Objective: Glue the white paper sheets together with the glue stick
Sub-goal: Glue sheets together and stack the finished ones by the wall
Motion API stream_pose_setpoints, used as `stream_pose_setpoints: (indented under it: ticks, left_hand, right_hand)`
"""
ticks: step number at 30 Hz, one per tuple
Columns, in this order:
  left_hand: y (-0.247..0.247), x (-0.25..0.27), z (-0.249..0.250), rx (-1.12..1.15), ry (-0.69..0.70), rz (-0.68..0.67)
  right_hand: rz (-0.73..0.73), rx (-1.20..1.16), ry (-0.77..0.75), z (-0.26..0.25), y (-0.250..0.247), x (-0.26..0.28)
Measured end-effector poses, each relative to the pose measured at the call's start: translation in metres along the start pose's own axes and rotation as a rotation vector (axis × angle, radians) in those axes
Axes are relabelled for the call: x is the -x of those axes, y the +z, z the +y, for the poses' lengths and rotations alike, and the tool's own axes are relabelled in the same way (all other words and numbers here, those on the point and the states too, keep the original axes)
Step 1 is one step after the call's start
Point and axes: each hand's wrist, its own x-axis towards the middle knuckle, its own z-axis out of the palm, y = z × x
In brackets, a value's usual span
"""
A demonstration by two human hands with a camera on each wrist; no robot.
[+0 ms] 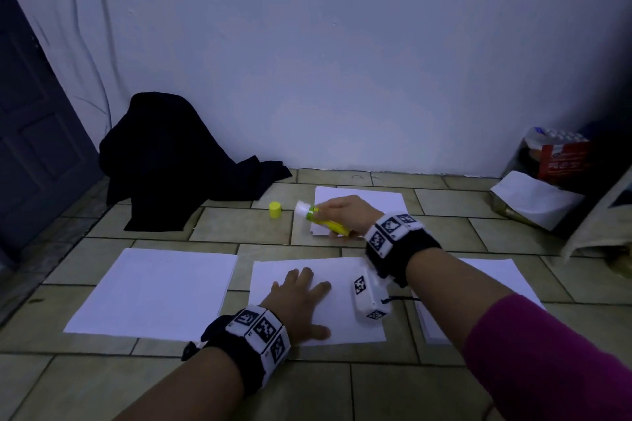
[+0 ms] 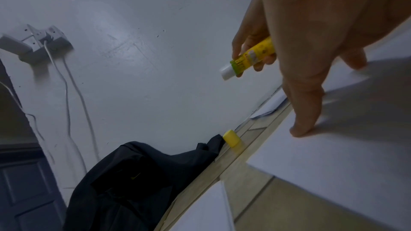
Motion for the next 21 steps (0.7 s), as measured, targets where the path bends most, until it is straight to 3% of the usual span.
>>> stream_pose_setpoints:
  ticks: [2,7,13,21]
  left_hand:
    - [-0.002,-0.002,0.006,0.005,-0.028,-0.005]
    - [-0.005,-0.009,0.015,-0.001,-0.087,-0.009]
    - [-0.006,-0.007,0.015,-0.011,-0.094,-0.012]
    - [-0.013,-0.003,0.011,-0.068,-0.076,-0.042]
  right_hand:
    - [0.031,0.116,-0.029,0.008,-0.017,0.009]
    - [0.295,0.367,-0.053,0.025,-0.038,0.012]
    - [0.258,0.492,-0.146,0.044,-0.028,0.021]
    - [0.256,0.503,-0.146,0.052,-0.026,0.026]
